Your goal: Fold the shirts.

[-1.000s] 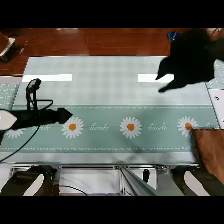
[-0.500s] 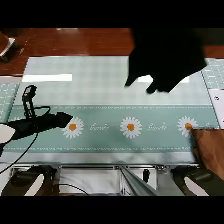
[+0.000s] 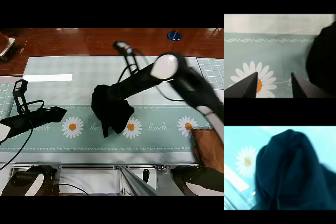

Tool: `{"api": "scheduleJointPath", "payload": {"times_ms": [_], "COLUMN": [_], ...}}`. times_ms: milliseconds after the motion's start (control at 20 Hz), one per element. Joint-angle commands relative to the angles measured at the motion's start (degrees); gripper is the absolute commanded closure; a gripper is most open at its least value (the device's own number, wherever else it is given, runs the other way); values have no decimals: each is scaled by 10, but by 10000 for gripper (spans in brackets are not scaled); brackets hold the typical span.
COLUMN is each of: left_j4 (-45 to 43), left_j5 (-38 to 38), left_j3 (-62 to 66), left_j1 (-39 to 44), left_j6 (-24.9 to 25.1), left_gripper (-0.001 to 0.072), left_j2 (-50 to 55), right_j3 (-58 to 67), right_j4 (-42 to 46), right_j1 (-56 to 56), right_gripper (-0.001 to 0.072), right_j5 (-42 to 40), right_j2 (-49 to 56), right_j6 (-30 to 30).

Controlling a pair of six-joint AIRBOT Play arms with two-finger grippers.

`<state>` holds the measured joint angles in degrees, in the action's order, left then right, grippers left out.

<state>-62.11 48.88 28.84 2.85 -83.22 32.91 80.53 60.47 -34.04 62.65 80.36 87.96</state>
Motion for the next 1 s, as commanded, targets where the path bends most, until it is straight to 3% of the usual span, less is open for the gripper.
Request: {"api": "scheduleJointPath", "payload": {"times_ms": [0, 100, 200, 350, 450, 650, 750, 950], "left_j4": [31, 54, 85, 120, 141, 155, 199, 232], "left_j5": [-3, -3, -3, 19, 81, 116, 146, 112], "left_j3": [3, 3, 3, 3, 3, 3, 3, 4], "left_j1": [-3, -3, -3, -3, -3, -14, 1, 82], "left_j6": [0, 0, 0, 0, 0, 1, 45, 56], "left_gripper": [199, 199, 199, 199, 199, 199, 199, 199], "left_j2": [1, 2, 4, 10, 13, 17, 52, 183], "right_j3": [-5, -5, -5, 24, 34, -25, -120, -322], "right_j4": [-106, -169, -183, -180, -153, 93, 167, 87], "right_j1": [-26, -26, -25, 28, 106, 285, 370, 478], "right_gripper": [684, 649, 286, 295, 296, 297, 298, 305], "right_j5": [-73, -88, -94, -7, 56, 115, 105, 69], "right_j2": [109, 145, 157, 142, 93, -64, -136, -225], "right_j6": [7, -7, -19, -49, -57, -19, 4, -36]}}
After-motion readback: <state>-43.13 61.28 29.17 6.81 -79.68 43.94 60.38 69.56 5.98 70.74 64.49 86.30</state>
